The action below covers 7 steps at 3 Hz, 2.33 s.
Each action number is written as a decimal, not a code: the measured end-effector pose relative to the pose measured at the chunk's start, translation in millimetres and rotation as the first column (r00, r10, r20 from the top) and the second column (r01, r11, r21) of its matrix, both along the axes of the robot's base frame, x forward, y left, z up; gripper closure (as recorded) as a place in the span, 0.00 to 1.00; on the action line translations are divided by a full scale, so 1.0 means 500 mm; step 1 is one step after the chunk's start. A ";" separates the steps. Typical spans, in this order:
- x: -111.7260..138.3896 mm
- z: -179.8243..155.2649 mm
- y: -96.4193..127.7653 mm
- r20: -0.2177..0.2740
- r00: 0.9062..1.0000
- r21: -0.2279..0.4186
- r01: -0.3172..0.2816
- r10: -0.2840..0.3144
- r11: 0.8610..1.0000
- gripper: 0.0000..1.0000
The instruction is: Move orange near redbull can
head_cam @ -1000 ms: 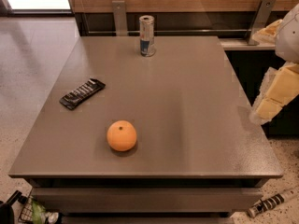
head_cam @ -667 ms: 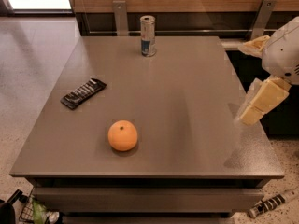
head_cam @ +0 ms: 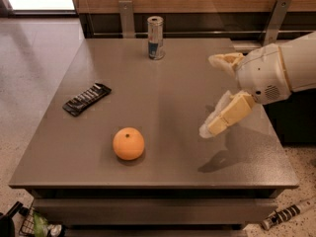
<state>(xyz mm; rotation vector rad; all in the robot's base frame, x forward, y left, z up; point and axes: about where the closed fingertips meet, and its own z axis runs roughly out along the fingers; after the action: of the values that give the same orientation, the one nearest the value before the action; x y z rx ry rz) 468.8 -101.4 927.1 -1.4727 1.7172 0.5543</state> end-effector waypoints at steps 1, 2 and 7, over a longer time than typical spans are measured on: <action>-0.007 0.026 0.037 -0.003 1.000 0.075 -0.023 0.024 0.997 0.00; -0.008 0.023 0.043 -0.003 1.000 0.079 -0.027 0.027 0.996 0.00; -0.072 -0.163 0.293 -0.010 0.978 0.237 -0.202 0.210 0.950 0.00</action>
Offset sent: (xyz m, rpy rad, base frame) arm -0.0032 0.0193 0.0126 0.0769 0.0031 0.0253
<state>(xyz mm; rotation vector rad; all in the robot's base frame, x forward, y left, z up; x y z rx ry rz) 432.8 44.9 845.9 -1.4846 1.4740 0.8693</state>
